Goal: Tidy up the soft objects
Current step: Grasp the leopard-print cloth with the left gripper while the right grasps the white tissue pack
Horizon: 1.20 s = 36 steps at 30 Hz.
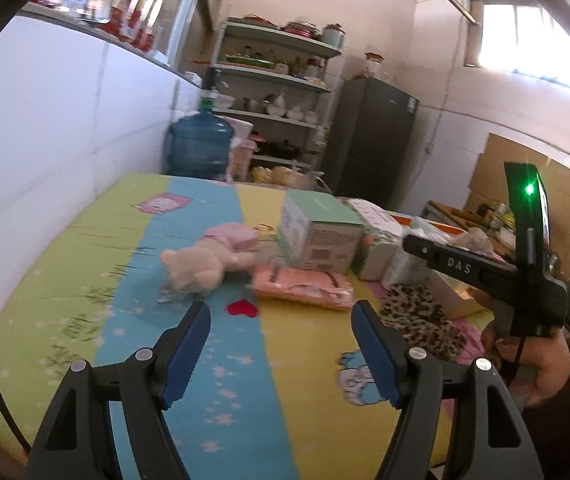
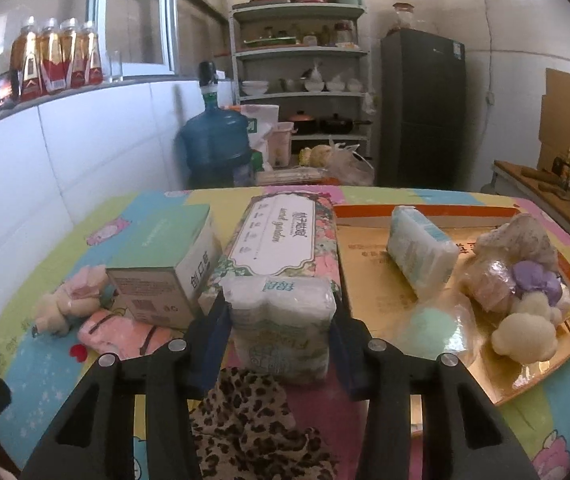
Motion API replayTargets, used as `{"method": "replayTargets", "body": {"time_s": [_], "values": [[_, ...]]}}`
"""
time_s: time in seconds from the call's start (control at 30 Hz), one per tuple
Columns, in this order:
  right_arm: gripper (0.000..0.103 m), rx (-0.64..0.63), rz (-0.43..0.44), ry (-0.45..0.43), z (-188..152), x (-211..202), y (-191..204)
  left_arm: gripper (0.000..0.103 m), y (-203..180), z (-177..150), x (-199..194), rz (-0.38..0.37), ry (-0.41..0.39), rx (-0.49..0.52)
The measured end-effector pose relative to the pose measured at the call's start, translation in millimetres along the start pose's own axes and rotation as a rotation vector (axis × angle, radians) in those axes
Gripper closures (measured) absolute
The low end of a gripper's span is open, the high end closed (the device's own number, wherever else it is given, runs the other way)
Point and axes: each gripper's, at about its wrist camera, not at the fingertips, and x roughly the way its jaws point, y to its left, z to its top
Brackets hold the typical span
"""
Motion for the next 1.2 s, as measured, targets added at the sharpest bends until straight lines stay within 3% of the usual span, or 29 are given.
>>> {"method": "replayTargets", "body": {"time_s": [0.33,0.47,0.6,0.63,0.7,0.83,0.9,1.0,1.2], "values": [[0.06,0.049,0.135,-0.225,12.3,-72.7,-19.0,0.031,-54.7,2.4,39.3,-0.153,0.08,0.053],[0.059,0.063,0.136,-0.255,9.0,-96.1,-33.0,0.031,-86.8,-1.0,65.9,-0.215,0.144,0.075],[0.059,0.081,0.121,-0.268,3.2,-110.3,-51.5,0.031,-106.7,-7.8,91.5,-0.224,0.228,0.07],[0.059,0.087,0.113,-0.269,2.1,-113.2,-57.6,0.032,-109.3,-9.6,96.3,-0.215,0.247,0.07],[0.059,0.103,0.106,-0.267,-0.7,-115.3,-68.9,0.046,-114.0,-13.7,104.2,-0.186,0.276,0.073],[0.059,0.129,0.109,-0.254,-6.6,-117.8,-82.7,0.053,-118.1,-17.2,103.5,-0.151,0.256,0.087],[0.059,0.139,0.118,-0.247,-8.7,-116.2,-86.8,0.066,-116.8,-19.4,101.8,-0.148,0.244,0.074],[0.059,0.147,0.133,-0.237,-12.6,-114.7,-90.3,0.076,-113.1,-21.5,98.2,-0.159,0.234,0.044],[0.059,0.157,0.152,-0.235,-15.0,-115.0,-92.4,0.082,-114.7,-16.8,83.5,-0.142,0.193,0.067]]}}
